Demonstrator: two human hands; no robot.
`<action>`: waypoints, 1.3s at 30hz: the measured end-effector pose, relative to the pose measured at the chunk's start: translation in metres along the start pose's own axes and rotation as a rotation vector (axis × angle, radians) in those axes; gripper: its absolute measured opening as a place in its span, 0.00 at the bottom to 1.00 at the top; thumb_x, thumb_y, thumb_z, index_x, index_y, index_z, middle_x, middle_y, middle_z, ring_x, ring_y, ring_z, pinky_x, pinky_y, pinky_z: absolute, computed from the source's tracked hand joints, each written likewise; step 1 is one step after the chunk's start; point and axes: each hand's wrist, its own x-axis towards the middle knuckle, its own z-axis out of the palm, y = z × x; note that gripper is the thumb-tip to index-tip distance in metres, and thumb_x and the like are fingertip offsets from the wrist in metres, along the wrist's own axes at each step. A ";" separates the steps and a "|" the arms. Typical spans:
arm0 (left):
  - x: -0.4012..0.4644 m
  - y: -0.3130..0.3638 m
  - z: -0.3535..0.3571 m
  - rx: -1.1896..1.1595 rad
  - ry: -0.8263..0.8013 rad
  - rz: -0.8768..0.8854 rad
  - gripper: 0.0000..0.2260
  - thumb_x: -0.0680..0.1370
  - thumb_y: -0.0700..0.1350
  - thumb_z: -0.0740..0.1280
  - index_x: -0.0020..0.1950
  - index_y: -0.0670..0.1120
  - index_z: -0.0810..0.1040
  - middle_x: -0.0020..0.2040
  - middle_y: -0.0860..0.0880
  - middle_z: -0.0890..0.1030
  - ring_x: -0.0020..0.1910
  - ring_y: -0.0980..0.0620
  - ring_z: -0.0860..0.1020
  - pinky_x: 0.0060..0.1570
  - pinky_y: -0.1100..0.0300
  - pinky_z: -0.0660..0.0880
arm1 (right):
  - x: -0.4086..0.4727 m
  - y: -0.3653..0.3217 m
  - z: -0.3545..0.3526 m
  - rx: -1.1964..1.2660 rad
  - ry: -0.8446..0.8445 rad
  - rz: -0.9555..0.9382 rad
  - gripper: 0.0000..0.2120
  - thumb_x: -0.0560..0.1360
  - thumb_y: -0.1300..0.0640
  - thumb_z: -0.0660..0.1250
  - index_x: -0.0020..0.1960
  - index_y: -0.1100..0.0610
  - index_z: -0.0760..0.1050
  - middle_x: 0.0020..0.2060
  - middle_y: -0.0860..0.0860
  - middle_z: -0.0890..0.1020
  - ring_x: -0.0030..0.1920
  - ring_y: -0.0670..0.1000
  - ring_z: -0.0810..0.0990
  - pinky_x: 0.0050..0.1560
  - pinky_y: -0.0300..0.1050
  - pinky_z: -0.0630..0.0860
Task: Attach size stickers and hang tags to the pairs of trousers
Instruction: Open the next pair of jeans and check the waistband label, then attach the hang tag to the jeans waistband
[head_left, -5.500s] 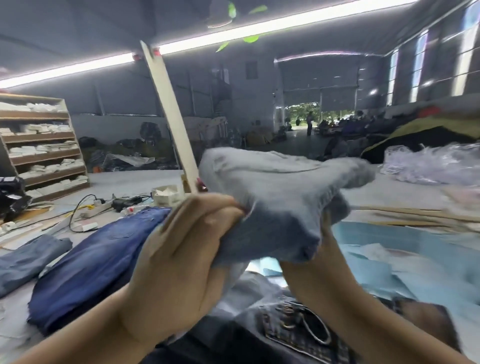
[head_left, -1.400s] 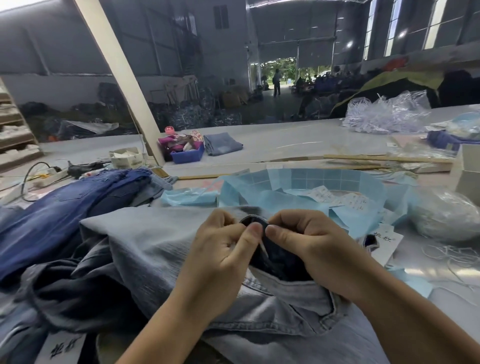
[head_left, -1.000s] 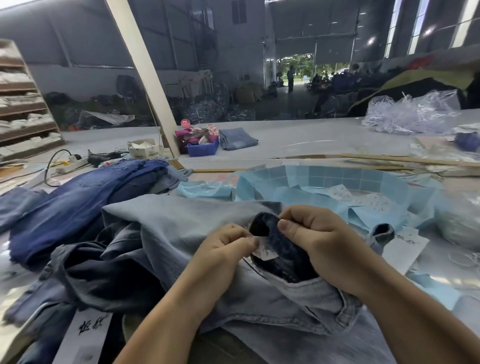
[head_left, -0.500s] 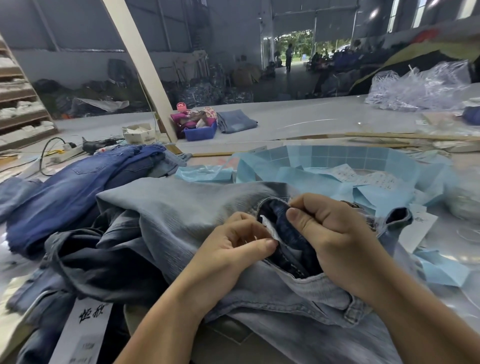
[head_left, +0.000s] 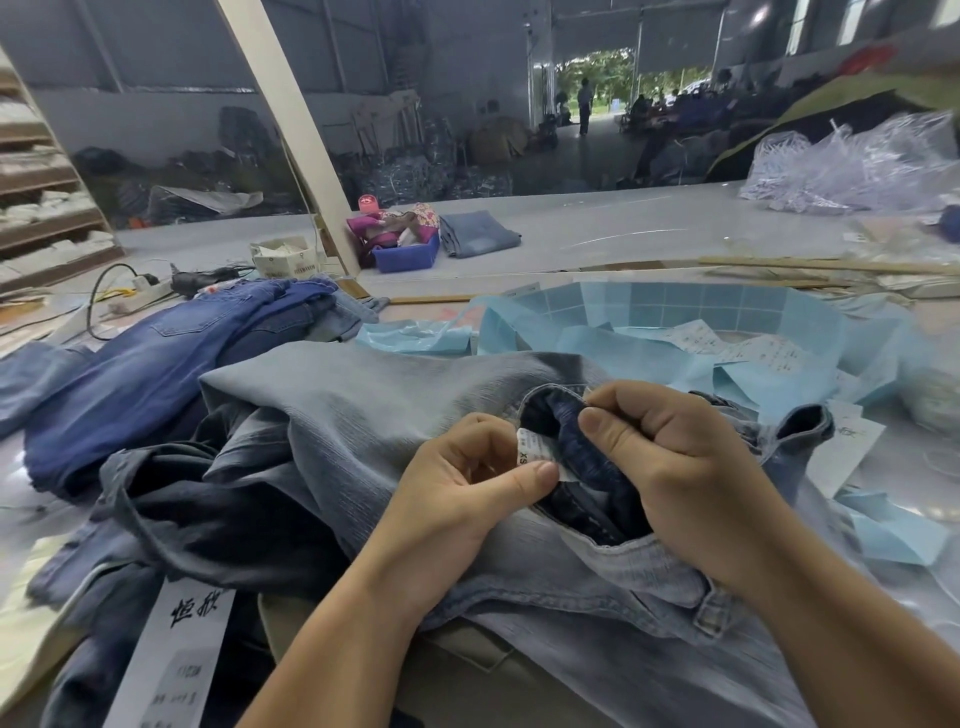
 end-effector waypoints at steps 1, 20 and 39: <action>0.000 0.000 0.000 -0.008 0.002 0.000 0.21 0.67 0.49 0.77 0.44 0.33 0.77 0.50 0.30 0.74 0.48 0.39 0.75 0.59 0.32 0.69 | 0.000 0.000 0.000 -0.004 0.002 0.000 0.12 0.80 0.58 0.64 0.37 0.53 0.76 0.23 0.45 0.68 0.24 0.43 0.64 0.24 0.36 0.61; -0.004 0.001 -0.005 0.045 -0.099 0.053 0.11 0.69 0.51 0.71 0.46 0.45 0.82 0.47 0.38 0.81 0.48 0.46 0.78 0.55 0.50 0.73 | -0.007 -0.005 -0.004 0.018 0.029 -0.006 0.13 0.79 0.57 0.64 0.36 0.55 0.76 0.24 0.49 0.70 0.25 0.46 0.66 0.26 0.42 0.63; 0.127 0.084 0.110 1.102 -1.065 -0.120 0.16 0.79 0.48 0.67 0.66 0.56 0.77 0.60 0.54 0.79 0.54 0.57 0.76 0.60 0.60 0.72 | 0.056 0.031 -0.128 -0.172 0.436 0.347 0.04 0.67 0.57 0.67 0.36 0.51 0.79 0.30 0.47 0.82 0.36 0.53 0.80 0.40 0.52 0.78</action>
